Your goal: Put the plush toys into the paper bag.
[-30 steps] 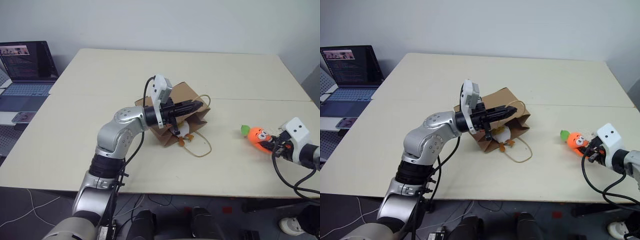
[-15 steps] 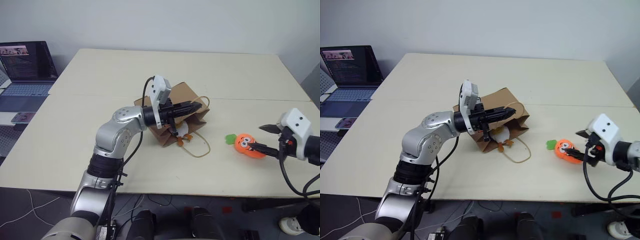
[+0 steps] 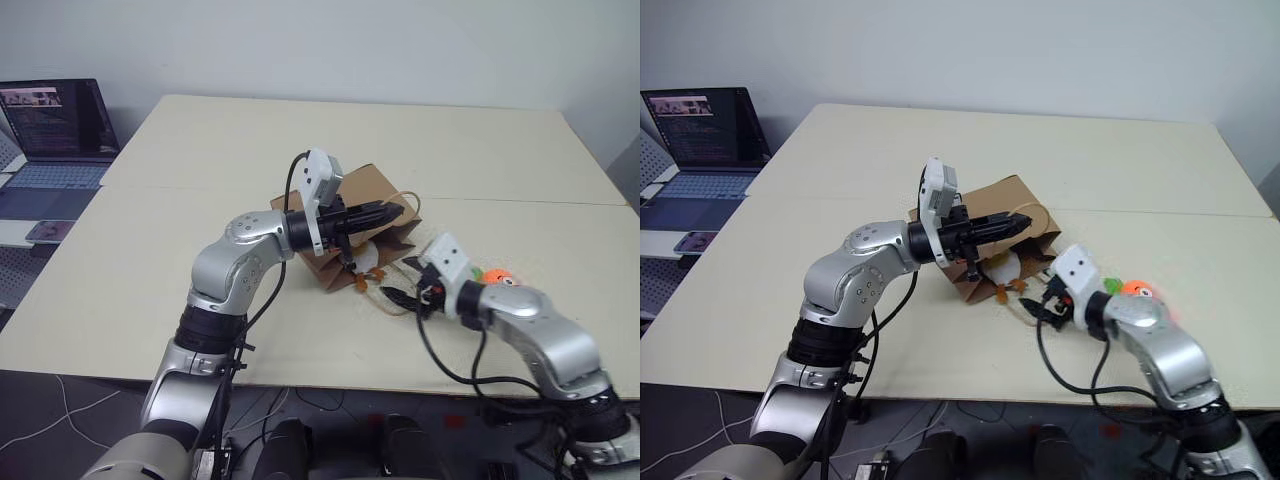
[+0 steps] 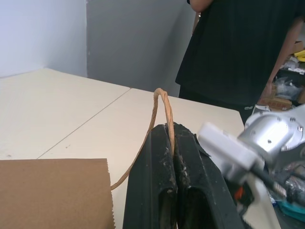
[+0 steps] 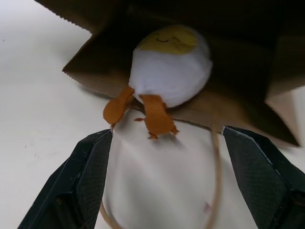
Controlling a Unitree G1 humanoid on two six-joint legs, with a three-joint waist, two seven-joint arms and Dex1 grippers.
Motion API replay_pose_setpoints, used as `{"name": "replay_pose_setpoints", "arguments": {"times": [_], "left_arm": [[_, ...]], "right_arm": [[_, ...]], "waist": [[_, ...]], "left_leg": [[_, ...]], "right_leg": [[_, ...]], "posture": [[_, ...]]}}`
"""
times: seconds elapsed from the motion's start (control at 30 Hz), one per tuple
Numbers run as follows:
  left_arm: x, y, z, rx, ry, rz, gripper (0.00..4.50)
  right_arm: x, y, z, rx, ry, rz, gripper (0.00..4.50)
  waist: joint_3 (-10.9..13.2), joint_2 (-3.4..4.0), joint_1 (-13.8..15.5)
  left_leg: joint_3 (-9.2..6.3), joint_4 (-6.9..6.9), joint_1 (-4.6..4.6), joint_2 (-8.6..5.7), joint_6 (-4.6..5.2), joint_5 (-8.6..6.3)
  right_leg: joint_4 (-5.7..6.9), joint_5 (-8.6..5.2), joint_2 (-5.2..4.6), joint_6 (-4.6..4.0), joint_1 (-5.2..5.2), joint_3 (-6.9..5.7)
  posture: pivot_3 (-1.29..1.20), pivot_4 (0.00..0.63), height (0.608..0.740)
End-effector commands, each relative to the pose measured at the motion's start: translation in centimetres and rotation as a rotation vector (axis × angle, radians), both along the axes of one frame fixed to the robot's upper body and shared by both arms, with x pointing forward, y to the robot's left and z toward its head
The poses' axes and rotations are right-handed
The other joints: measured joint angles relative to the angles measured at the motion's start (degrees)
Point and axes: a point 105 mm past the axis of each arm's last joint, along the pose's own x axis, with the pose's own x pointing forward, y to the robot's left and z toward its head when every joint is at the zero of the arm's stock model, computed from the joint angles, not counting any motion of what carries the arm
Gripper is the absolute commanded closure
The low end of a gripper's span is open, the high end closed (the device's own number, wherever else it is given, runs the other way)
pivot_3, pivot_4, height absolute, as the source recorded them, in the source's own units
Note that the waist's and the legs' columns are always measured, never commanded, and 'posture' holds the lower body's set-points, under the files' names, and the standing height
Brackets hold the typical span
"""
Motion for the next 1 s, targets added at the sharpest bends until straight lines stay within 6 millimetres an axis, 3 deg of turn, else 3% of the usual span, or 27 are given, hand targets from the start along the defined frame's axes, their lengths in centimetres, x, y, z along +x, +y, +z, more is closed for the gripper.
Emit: {"name": "replay_pose_setpoints", "arguments": {"times": [0.03, 0.17, 0.2, 0.43, 0.6, 0.73, 1.0], "left_arm": [[-0.5, -0.2, 1.6, -0.021, -0.057, -0.018, 4.5], [-0.7, -0.3, 1.6, -0.021, -0.056, -0.021, 4.5], [-0.7, -0.3, 1.6, -0.021, -0.055, -0.021, 4.5], [-0.8, -0.4, 1.6, -0.026, -0.051, -0.021, 4.5], [-0.9, -0.6, 1.6, -0.032, -0.044, -0.023, 4.5], [-0.9, -0.7, 1.7, -0.035, -0.041, -0.022, 4.5], [-0.8, -0.6, 1.6, -0.031, -0.041, -0.015, 4.5]], "right_arm": [[1.6, 1.0, 0.9, 0.02, -0.083, -0.037, 0.66], [2.7, 2.4, 1.3, 0.07, -0.107, -0.07, 1.48], [2.8, 2.6, 1.4, 0.077, -0.112, -0.069, 1.98], [3.6, 3.2, 1.4, 0.092, -0.123, -0.093, 4.41], [4.1, 4.3, 1.2, 0.122, -0.135, -0.107, 4.46], [5.5, 5.2, 2.4, 0.227, -0.178, -0.164, 4.46], [6.3, 5.0, 2.4, 0.269, -0.165, -0.215, 4.46]], "waist": [[0.0, 0.0, 0.0], [0.0, 0.0, -0.1], [0.0, 0.01, -0.1], [0.0, 0.01, -0.1], [0.0, 0.01, -0.2], [0.0, 0.01, -0.4], [0.0, 0.02, -0.2]], "left_leg": [[-0.01, 0.0, 0.0, 0.0, 0.0, 0.0], [0.0, 0.0, 0.04, -0.02, 0.0, 0.0], [-0.03, 0.0, 0.04, -0.02, 0.0, 0.0], [-0.09, -0.02, 0.02, -0.03, 0.0, 0.0], [-0.09, -0.02, 0.03, -0.04, 0.0, 0.0], [-0.05, -0.03, 0.06, -0.03, 0.0, 0.0], [-0.15, -0.03, 0.02, -0.03, -0.01, 0.0]], "right_leg": [[0.0, 0.0, 0.0, 0.0, 0.0, 0.0], [0.05, 0.0, 0.02, -0.01, 0.01, 0.0], [0.05, 0.0, 0.02, -0.01, 0.01, -0.03], [0.05, 0.01, 0.02, -0.01, 0.0, -0.08], [0.07, 0.01, 0.02, -0.01, 0.0, -0.09], [0.09, 0.01, 0.03, -0.02, -0.01, -0.06], [0.09, 0.01, 0.03, -0.03, -0.01, -0.06]], "posture": [[0.0, 0.15, 0.74], [0.0, 0.15, 0.74], [0.0, 0.15, 0.74], [0.0, 0.15, 0.74], [0.0, 0.15, 0.74], [0.0, 0.15, 0.74], [0.0, 0.15, 0.74]]}}
